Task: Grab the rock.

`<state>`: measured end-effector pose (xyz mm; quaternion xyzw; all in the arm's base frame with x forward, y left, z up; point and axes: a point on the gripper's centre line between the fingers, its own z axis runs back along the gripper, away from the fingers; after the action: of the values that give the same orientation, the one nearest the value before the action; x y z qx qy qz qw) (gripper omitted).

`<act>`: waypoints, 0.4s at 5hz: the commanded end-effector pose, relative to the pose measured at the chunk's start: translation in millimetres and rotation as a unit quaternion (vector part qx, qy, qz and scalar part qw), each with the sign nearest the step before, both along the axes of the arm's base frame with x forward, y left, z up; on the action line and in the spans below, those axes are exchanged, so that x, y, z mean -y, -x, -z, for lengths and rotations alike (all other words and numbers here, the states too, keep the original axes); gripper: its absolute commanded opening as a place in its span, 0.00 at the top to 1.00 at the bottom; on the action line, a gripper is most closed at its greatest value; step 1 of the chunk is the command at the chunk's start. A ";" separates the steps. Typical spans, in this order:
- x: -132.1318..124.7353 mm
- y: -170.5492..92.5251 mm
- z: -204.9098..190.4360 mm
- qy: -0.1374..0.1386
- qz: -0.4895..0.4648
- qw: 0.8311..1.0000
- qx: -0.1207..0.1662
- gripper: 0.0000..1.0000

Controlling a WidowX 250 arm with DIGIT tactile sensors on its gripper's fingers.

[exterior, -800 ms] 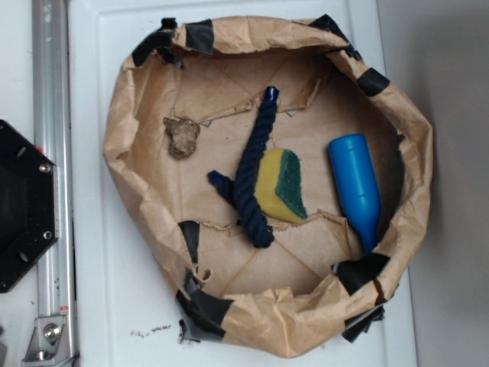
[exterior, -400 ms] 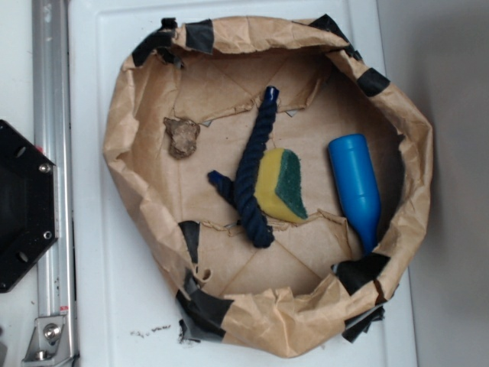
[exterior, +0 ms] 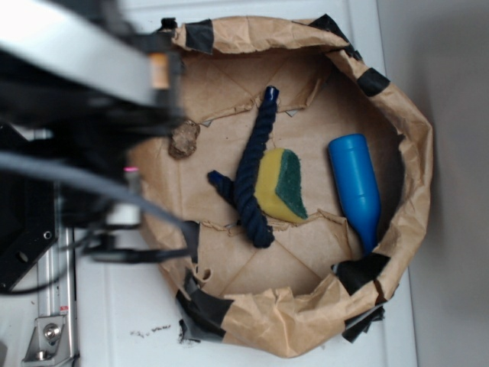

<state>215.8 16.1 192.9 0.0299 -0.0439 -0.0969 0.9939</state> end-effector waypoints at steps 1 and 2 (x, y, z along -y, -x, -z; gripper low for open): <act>-5.4 -21.9 82.0 -0.043 0.089 0.994 -0.040 0.00; -18.4 -7.5 131.5 -0.069 0.065 0.993 -0.077 0.00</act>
<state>219.5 36.1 55.9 0.0783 0.0582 -0.1726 0.9801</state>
